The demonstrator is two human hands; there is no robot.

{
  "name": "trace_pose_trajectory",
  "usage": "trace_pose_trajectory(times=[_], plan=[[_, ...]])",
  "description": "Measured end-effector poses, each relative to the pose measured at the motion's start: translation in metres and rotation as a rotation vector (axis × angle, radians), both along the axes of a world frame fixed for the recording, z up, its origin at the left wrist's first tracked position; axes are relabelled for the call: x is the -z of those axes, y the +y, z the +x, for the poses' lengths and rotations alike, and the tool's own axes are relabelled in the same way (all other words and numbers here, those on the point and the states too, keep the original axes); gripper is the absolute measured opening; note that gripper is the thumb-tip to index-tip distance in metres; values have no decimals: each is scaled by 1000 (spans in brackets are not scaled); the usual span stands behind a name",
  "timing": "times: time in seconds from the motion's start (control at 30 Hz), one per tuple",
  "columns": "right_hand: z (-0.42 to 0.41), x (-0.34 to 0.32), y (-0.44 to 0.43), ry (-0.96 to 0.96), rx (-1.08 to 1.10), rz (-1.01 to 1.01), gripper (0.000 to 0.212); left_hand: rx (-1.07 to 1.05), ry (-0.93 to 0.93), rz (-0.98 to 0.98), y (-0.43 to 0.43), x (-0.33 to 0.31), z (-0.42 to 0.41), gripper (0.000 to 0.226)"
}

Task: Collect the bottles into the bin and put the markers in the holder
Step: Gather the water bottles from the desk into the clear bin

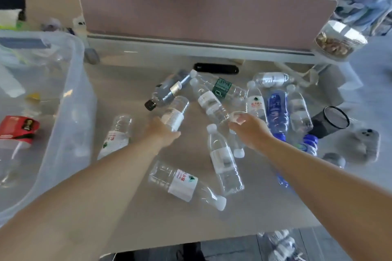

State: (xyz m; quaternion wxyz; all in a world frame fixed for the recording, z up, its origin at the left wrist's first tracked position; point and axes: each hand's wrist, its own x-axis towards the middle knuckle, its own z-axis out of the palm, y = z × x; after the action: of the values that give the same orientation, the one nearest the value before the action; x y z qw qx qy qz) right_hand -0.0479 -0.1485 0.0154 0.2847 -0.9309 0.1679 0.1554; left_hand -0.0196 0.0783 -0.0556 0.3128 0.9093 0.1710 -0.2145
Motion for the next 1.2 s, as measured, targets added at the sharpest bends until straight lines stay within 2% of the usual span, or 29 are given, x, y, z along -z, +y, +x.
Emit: trace_pose_trajectory(times=[0.07,0.17,0.3,0.37,0.5,0.6,0.77,0.9,1.03,1.2], plan=[[-9,9,-8,9,29,19,38,41,-64,83,-3,18,-1,72],[-18,21,-12,22,85,66,47,45,-108,108,-8,22,-1,60],[-22,26,-5,39,159,79,34,32,-158,72,-9,1,4,66],[-22,29,8,46,138,49,38,47,-200,47,-6,-19,9,65],[-26,52,38,64,118,-82,54,27,-320,-2,10,-59,19,47],[-32,70,54,53,95,-197,48,8,-377,-16,25,-81,21,44],[-37,85,70,92,79,-198,49,-34,-414,-50,46,-98,20,49],[-8,28,78,-9,65,-164,66,-73,-435,-83,56,-122,16,49],[40,-77,93,-281,65,-120,60,-74,-554,-86,68,-179,23,48],[72,-197,138,-519,65,-14,61,-94,-791,-69,115,-263,34,50]])
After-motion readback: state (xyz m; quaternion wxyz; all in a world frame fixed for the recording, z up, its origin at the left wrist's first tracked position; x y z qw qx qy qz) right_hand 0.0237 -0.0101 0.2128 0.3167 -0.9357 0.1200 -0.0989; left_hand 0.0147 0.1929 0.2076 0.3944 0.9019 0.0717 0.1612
